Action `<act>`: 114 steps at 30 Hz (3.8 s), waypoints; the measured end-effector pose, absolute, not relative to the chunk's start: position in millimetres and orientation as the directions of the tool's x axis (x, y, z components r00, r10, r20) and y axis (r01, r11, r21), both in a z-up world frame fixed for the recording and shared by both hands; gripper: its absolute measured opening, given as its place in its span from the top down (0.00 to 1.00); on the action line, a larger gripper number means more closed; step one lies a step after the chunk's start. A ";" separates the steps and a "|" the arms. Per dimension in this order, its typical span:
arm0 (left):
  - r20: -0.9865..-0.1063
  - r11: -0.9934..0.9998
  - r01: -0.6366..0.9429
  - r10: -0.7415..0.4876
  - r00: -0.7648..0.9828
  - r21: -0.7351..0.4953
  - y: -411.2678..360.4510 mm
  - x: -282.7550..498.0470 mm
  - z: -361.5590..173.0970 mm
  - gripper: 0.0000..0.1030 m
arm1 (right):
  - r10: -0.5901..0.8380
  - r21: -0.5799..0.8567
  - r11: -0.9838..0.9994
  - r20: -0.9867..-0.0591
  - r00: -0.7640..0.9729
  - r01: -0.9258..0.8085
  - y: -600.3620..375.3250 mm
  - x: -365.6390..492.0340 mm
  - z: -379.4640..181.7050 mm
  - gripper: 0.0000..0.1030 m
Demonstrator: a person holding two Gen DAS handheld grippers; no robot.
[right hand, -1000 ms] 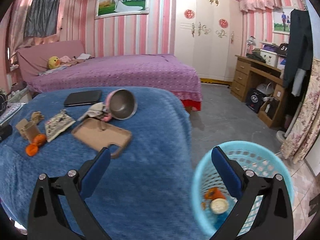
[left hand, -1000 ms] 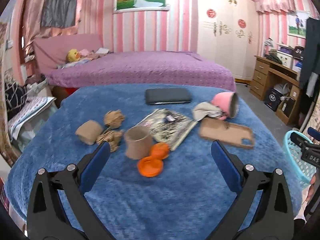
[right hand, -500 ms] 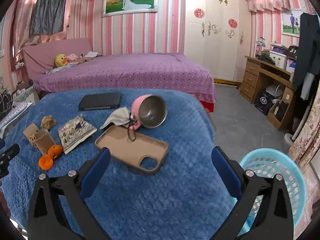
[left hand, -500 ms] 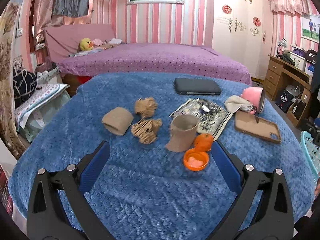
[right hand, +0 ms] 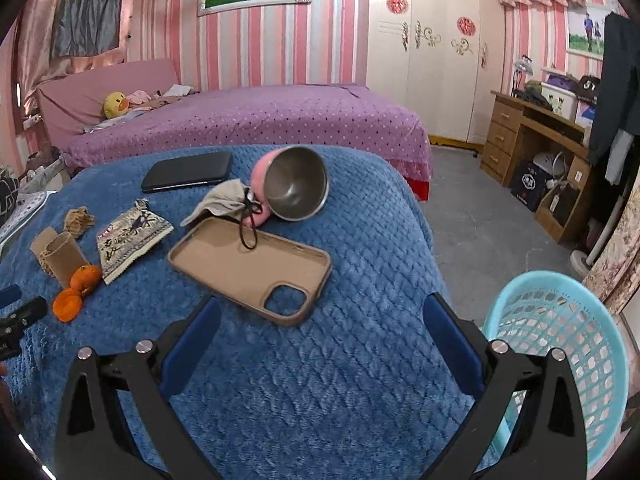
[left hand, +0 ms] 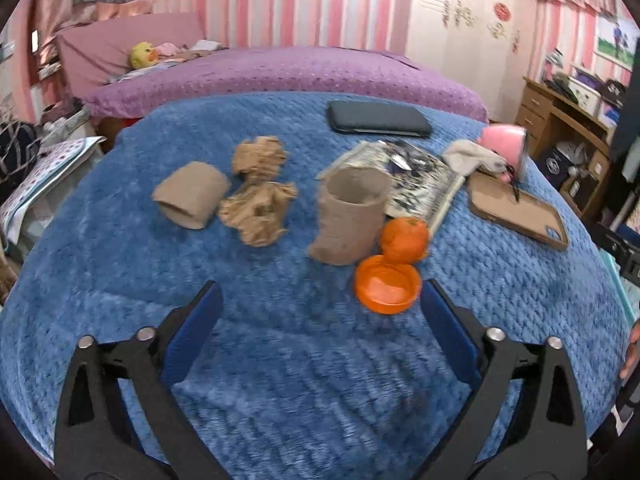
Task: Collect trash
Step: 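Grasp the orange lid with the left tool, then grasp the mandarin orange with the right tool while the left tool holds the lid, then carry the orange lid and mandarin over the blue basket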
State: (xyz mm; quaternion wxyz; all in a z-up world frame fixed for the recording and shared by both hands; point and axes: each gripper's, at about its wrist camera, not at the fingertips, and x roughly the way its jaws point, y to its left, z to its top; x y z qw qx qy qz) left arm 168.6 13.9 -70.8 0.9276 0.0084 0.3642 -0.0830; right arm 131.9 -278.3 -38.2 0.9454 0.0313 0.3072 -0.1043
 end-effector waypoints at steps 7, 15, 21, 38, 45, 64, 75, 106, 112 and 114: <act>-0.736 0.976 0.213 -0.183 0.651 -0.055 -11.3 182.7 -85.9 0.40 | -0.164 0.024 0.975 -0.591 0.790 0.220 -285.7 132.7 -42.2 0.04; -0.729 0.962 0.267 -0.227 0.646 -0.064 -18.9 181.3 -82.3 0.63 | -0.150 0.014 0.980 -0.593 0.791 0.196 -275.1 134.1 -45.5 0.04; -0.679 0.963 0.265 -0.225 0.699 -0.047 -2.0 163.6 -58.9 0.63 | -0.129 0.008 0.986 -0.582 0.803 0.164 -260.0 131.1 -43.0 0.04; -0.598 1.000 -0.017 0.007 0.801 -0.011 101.9 176.1 -31.8 0.63 | 0.005 0.018 1.000 -0.589 0.808 0.007 -163.9 158.0 -43.9 0.04; -0.594 0.999 -0.048 0.034 0.804 -0.008 119.0 180.6 -33.7 0.63 | 0.076 0.010 0.996 -0.622 0.779 -0.089 -109.5 180.1 -54.2 0.06; -0.582 0.999 -0.036 0.014 0.813 -0.026 114.9 178.8 -31.5 0.63 | 0.189 0.051 0.978 -0.642 0.743 -0.204 -93.4 190.8 -58.7 0.70; -0.560 0.998 0.053 -0.035 0.828 0.016 64.5 160.3 -23.8 0.63 | 0.099 0.038 0.995 -0.573 0.813 -0.094 -160.8 166.3 -34.4 0.70; -0.531 0.983 0.183 -0.155 0.833 0.001 -40.8 130.6 -24.2 0.63 | -0.111 -0.026 0.993 -0.545 0.831 0.116 -309.7 108.1 -26.6 0.69; -0.538 0.985 0.171 -0.147 0.830 -0.006 -47.1 134.3 -28.1 0.63 | -0.132 -0.024 0.990 -0.541 0.831 0.141 -331.1 103.4 -27.5 0.69; -0.538 0.986 0.168 -0.138 0.831 0.006 -51.3 134.6 -30.1 0.63 | -0.140 -0.021 0.988 -0.542 0.828 0.153 -340.6 101.5 -28.3 0.69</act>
